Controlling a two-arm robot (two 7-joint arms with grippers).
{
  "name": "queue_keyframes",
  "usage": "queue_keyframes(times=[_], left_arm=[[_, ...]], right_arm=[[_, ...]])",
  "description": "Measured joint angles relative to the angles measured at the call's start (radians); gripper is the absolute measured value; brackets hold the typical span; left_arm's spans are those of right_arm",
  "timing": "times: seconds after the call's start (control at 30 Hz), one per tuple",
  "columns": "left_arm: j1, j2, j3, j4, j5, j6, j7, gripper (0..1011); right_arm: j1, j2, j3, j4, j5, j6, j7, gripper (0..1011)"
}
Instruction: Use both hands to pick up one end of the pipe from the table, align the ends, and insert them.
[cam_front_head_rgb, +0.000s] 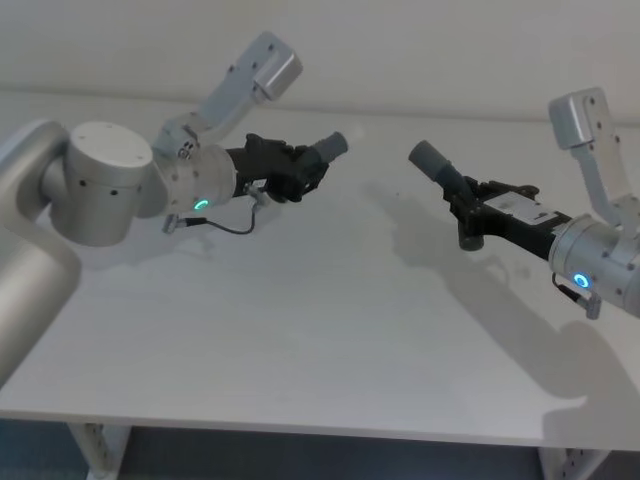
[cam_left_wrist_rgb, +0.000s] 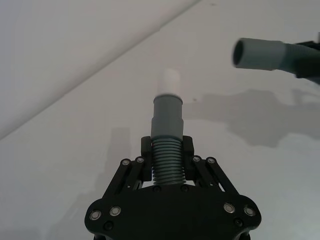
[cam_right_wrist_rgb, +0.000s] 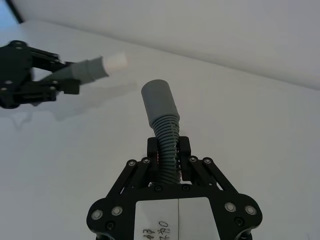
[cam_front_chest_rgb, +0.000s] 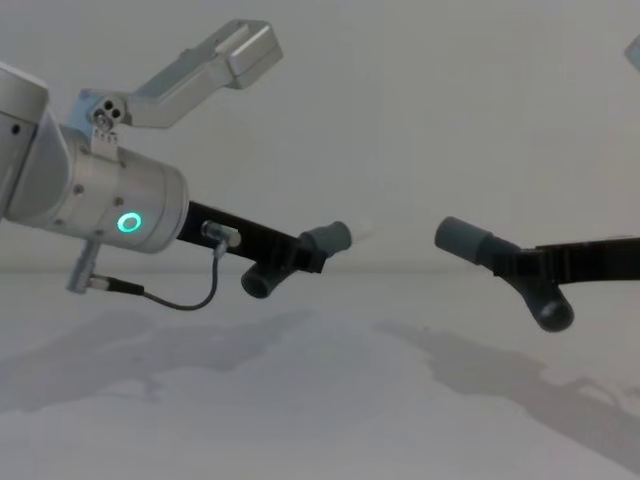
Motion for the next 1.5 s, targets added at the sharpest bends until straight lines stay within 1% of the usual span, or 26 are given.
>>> queue_keyframes(times=[0.03,0.1,0.13,0.17,0.33,0.37,0.43,0.47,0.53,0.57,0.67,0.7,0.73,0.77,1.0,1.17,1.2,1.23,1.37,1.4,1.43,1.5], left_arm=[[0.0,0.01,0.003,-0.006,-0.005,-0.001,-0.019,333],[0.0,0.02,0.006,-0.012,-0.01,-0.002,-0.039,333],[0.0,0.026,0.008,-0.015,-0.014,-0.002,-0.052,333],[0.0,0.039,0.011,-0.021,-0.02,-0.002,-0.073,333],[0.001,0.074,0.02,-0.04,-0.039,-0.002,-0.136,333],[0.002,0.084,0.022,-0.045,-0.044,-0.002,-0.153,333],[0.002,0.096,0.024,-0.051,-0.049,-0.002,-0.168,333],[0.003,0.105,0.026,-0.056,-0.055,-0.002,-0.185,333],[0.003,0.115,0.028,-0.06,-0.059,-0.003,-0.198,333],[0.004,0.122,0.029,-0.063,-0.064,-0.004,-0.212,333],[0.004,0.132,0.031,-0.067,-0.07,-0.007,-0.228,333],[0.004,0.139,0.033,-0.07,-0.073,-0.01,-0.238,333],[0.004,0.142,0.034,-0.071,-0.076,-0.011,-0.244,333],[0.004,0.147,0.036,-0.073,-0.078,-0.013,-0.251,333],[0.001,0.167,0.044,-0.079,-0.091,-0.021,-0.286,333],[-0.003,0.174,0.049,-0.08,-0.1,-0.027,-0.304,333],[-0.004,0.174,0.05,-0.08,-0.101,-0.028,-0.307,333],[-0.004,0.176,0.051,-0.08,-0.103,-0.03,-0.311,333],[-0.007,0.179,0.054,-0.08,-0.108,-0.033,-0.32,333],[-0.007,0.18,0.055,-0.08,-0.109,-0.034,-0.321,333],[-0.007,0.181,0.056,-0.08,-0.11,-0.035,-0.324,333],[-0.008,0.181,0.057,-0.08,-0.111,-0.035,-0.326,333]], right_arm=[[0.0,0.0,0.0,0.0,0.0,0.0,0.0,235],[0.013,0.023,-0.007,0.016,0.013,-0.022,0.054,235],[0.013,0.023,-0.007,0.016,0.013,-0.022,0.054,235],[0.02,0.034,-0.01,0.023,0.019,-0.036,0.082,235],[0.042,0.065,-0.024,0.053,0.034,-0.072,0.158,235],[0.051,0.076,-0.029,0.065,0.04,-0.087,0.188,235],[0.059,0.085,-0.034,0.077,0.045,-0.102,0.215,235],[0.068,0.094,-0.039,0.089,0.05,-0.12,0.244,235],[0.078,0.103,-0.045,0.104,0.054,-0.134,0.27,235],[0.087,0.111,-0.05,0.117,0.058,-0.151,0.296,235],[0.101,0.122,-0.058,0.139,0.064,-0.18,0.34,235],[0.112,0.129,-0.065,0.156,0.068,-0.198,0.366,235],[0.117,0.132,-0.068,0.164,0.069,-0.207,0.379,235],[0.127,0.138,-0.074,0.18,0.073,-0.23,0.411,235],[0.169,0.158,-0.096,0.25,0.088,-0.31,0.522,235],[0.216,0.171,-0.122,0.331,0.103,-0.389,0.636,235],[0.216,0.171,-0.122,0.331,0.103,-0.389,0.636,235],[0.23,0.173,-0.128,0.353,0.107,-0.411,0.668,235],[0.26,0.179,-0.144,0.407,0.116,-0.464,0.742,235],[0.26,0.179,-0.144,0.407,0.116,-0.464,0.742,235],[0.268,0.18,-0.148,0.421,0.119,-0.477,0.762,235],[0.275,0.181,-0.152,0.434,0.121,-0.49,0.778,235]])
